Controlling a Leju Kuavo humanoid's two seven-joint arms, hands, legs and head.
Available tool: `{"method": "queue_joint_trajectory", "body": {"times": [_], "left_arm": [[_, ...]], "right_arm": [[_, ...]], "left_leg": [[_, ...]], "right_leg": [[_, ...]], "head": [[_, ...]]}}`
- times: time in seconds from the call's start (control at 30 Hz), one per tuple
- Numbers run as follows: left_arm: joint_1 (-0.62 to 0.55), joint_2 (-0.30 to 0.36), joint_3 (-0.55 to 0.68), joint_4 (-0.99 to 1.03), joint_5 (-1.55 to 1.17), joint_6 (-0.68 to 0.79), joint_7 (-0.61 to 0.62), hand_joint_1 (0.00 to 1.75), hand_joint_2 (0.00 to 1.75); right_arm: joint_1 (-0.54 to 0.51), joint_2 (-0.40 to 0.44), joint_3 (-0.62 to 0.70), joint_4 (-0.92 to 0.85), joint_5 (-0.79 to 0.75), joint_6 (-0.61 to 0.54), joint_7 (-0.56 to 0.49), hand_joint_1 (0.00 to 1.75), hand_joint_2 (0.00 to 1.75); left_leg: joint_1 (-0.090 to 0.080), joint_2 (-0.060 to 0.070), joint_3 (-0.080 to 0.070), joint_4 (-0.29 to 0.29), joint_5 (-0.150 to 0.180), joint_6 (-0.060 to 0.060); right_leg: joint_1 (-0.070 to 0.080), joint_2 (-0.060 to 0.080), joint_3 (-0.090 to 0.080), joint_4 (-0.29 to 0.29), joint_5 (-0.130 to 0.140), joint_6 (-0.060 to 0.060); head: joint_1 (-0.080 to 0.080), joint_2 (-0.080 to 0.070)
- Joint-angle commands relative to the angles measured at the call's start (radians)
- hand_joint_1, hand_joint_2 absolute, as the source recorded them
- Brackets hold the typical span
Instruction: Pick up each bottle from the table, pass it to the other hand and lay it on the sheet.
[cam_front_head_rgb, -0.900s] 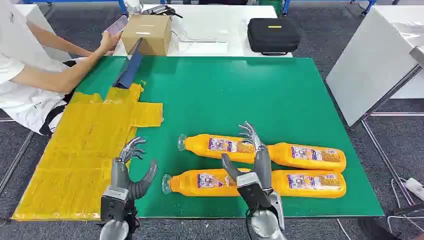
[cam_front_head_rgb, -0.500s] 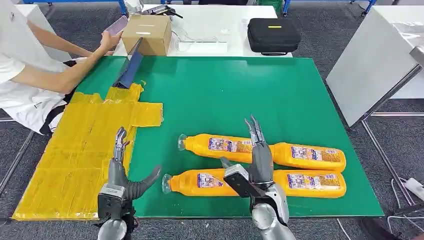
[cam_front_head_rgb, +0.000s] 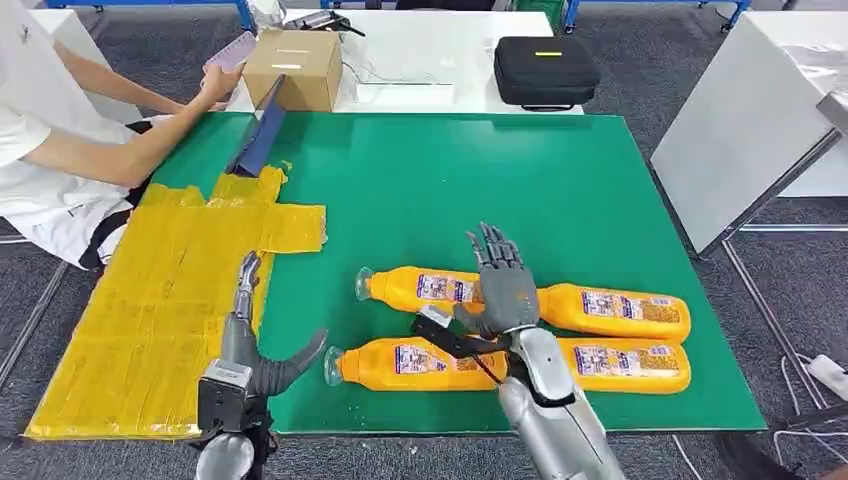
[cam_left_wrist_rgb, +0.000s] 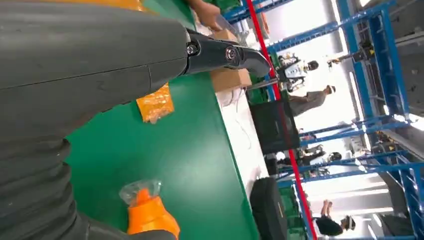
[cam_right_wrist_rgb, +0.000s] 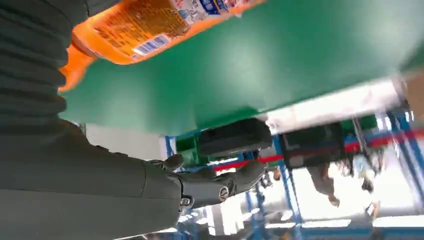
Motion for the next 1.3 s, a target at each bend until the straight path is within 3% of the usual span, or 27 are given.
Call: {"method": "queue_joint_trajectory", "body": {"times": [0.03,0.6,0.87,1.0,1.03,1.07,1.1,1.13,1.23,1.3], "left_arm": [[-0.082,-0.005,-0.01,0.114,-0.003,-0.019,0.007,0.0,1.75],[-0.098,-0.006,-0.015,0.146,0.01,-0.024,0.005,0.0,1.75],[-0.126,-0.005,-0.034,0.184,0.022,-0.034,0.005,0.0,1.75],[-0.127,-0.008,-0.034,0.186,0.026,-0.036,0.005,0.0,1.75],[-0.126,-0.008,-0.039,0.186,0.025,-0.039,0.006,0.0,1.75],[-0.125,-0.009,-0.045,0.186,0.022,-0.041,0.007,0.0,1.75],[-0.124,-0.009,-0.047,0.187,0.021,-0.042,0.008,0.0,1.75],[-0.124,-0.01,-0.05,0.188,0.02,-0.042,0.01,0.0,1.75],[-0.126,-0.01,-0.05,0.191,0.02,-0.043,0.011,0.0,1.75],[-0.131,-0.011,-0.057,0.196,0.017,-0.049,0.015,0.0,1.75]], "right_arm": [[-0.26,0.005,0.119,0.42,0.03,0.105,0.003,0.0,1.75],[-0.307,0.046,0.162,0.516,0.01,0.155,-0.055,0.0,1.75],[-0.398,0.041,0.199,0.659,0.03,0.253,0.039,0.0,1.75],[-0.4,0.041,0.194,0.674,0.043,0.235,0.103,0.0,1.75],[-0.401,0.042,0.189,0.677,0.041,0.239,0.116,0.19,1.75],[-0.402,0.042,0.185,0.676,0.043,0.235,0.126,0.56,1.75],[-0.404,0.043,0.183,0.677,0.048,0.233,0.14,1.19,1.75],[-0.406,0.043,0.178,0.678,0.052,0.233,0.155,1.38,1.75],[-0.407,0.044,0.169,0.679,0.05,0.233,0.157,1.41,1.75],[-0.408,0.041,0.159,0.685,0.053,0.239,0.181,1.61,1.75]], "left_leg": [[0.002,-0.001,0.004,0.001,-0.002,-0.003],[0.001,-0.002,0.002,0.001,0.0,-0.003],[0.001,-0.002,0.0,0.001,0.001,-0.002],[0.001,-0.002,0.001,0.0,0.001,-0.002],[0.001,-0.002,0.002,0.001,0.0,-0.003],[0.001,-0.002,0.0,0.0,0.001,-0.002],[0.001,-0.002,0.0,0.0,0.001,-0.002],[0.001,-0.003,0.002,0.001,0.0,-0.003],[0.001,-0.003,0.001,0.001,0.0,-0.003],[0.001,-0.003,0.002,0.001,0.0,-0.003]], "right_leg": [[0.001,0.002,0.004,0.0,-0.001,-0.002],[0.0,0.001,0.002,0.001,0.001,-0.003],[0.0,0.0,0.0,0.001,0.001,-0.002],[0.0,0.0,0.001,0.0,0.002,-0.002],[0.0,0.001,0.002,0.001,0.001,-0.003],[0.0,0.0,0.0,0.0,0.002,-0.002],[0.0,0.0,0.001,0.0,0.002,-0.002],[0.0,0.0,0.002,0.0,0.001,-0.002],[0.0,0.0,0.001,0.001,0.001,-0.002],[0.0,0.0,0.002,0.001,0.001,-0.002]], "head": [[0.0,0.0],[0.0,0.0],[0.0,0.0],[0.0,0.0],[0.0,0.0],[0.0,0.0],[0.0,0.0],[0.0,0.0],[0.0,0.0],[0.0,0.0]]}}
